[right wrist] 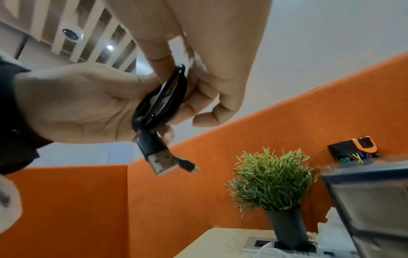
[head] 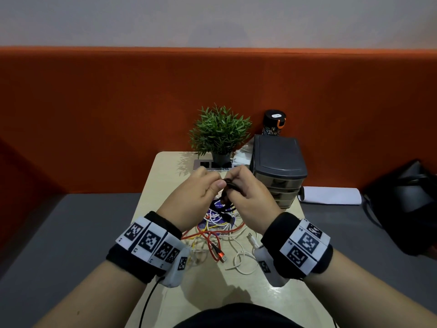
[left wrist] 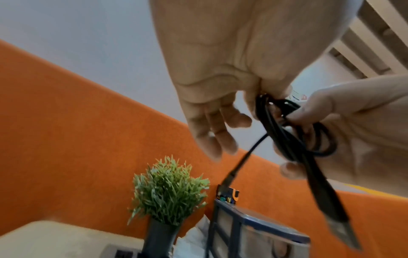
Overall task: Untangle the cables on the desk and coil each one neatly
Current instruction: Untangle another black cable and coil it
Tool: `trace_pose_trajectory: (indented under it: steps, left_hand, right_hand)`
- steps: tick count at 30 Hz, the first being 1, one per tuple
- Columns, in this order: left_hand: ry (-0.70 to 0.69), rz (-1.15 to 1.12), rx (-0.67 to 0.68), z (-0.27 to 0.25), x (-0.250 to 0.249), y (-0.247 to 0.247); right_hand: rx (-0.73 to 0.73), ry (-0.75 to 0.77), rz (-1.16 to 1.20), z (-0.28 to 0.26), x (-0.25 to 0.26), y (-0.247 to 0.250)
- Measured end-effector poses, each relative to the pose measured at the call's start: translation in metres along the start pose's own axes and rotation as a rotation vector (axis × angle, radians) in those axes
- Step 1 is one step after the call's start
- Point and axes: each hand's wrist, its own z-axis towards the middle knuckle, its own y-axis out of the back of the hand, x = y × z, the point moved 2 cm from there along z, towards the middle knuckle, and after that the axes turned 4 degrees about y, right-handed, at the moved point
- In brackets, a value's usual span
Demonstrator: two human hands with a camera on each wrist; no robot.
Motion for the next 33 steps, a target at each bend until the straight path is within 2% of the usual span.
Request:
trace_pose_trajectory:
  steps: [4, 8, 12, 17, 19, 22, 24, 29, 33]
  left_hand:
    - [-0.007, -0.044, -0.042, 0.001, -0.005, -0.001]
    - [-0.05, -0.037, -0.102, 0.004, -0.01, -0.004]
    - [0.0, -0.058, -0.047, 0.005, -0.011, -0.007]
    - [0.054, -0.211, -0.044, 0.005, -0.013, -0.009]
    - [0.066, -0.187, -0.061, 0.007, -0.013, -0.007]
    - [0.083, -0.169, -0.115, 0.01, -0.01, -0.003]
    - [0.102, -0.172, -0.136, 0.012, -0.008, 0.0]
    - [0.084, -0.089, -0.113, 0.017, -0.01, 0.0]
    - [0.101, -0.007, -0.076, 0.02, -0.007, 0.001]
  right_hand:
    - [-0.018, -0.037, 0.356, 0.001, 0.0, 0.002]
    - [-0.037, -0.163, 0.681, 0.001, 0.004, 0.006]
    - [0.016, -0.238, 0.781, 0.003, 0.004, 0.013]
    - [-0.003, -0.222, 0.603, 0.005, 0.0, 0.014]
    - [-0.02, -0.191, 0.397, 0.004, -0.001, 0.016]
    - [-0.152, -0.159, -0.025, 0.002, -0.002, 0.024]
    - [-0.203, -0.151, -0.088, 0.001, -0.003, 0.028]
    - [-0.174, -0.183, -0.122, 0.0, -0.003, 0.031]
    - [-0.04, -0.17, -0.309, 0.002, 0.001, 0.042]
